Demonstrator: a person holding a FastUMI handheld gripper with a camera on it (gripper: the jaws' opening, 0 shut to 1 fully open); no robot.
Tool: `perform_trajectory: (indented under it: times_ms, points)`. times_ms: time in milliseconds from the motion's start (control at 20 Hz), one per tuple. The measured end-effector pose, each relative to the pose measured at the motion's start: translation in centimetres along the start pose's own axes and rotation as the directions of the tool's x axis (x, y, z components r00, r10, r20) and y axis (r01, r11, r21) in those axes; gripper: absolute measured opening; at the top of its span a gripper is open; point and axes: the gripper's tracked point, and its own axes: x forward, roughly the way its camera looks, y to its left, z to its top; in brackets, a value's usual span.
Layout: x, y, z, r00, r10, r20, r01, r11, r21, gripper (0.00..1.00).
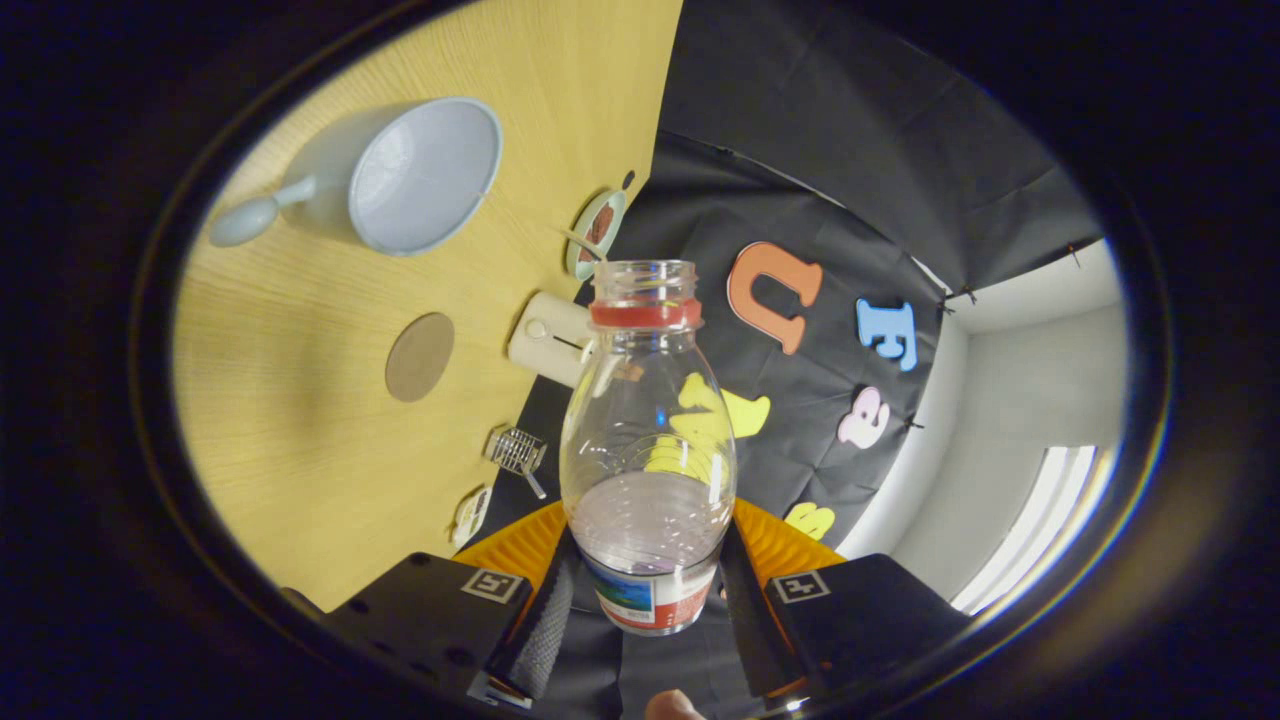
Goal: Take the bottle from table, then pour the juice into the cup, finally place the bottle on the coaster
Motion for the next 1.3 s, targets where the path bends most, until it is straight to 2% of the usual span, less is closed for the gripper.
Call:
perform_trajectory:
  times_ms: [850, 1100, 1300]
  points:
    - [-0.2, -1.5, -0.2, 1.000, -0.023, 0.002, 0.023, 0.998, -0.051, 0.76]
    - [0.0, -1.4, 0.3, 1.000, -0.015, 0.007, 0.015, 1.000, -0.005, 0.76]
    - [0.1, -0.8, 0.5, 1.000, 0.015, 0.008, -0.016, 0.996, 0.092, 0.76]
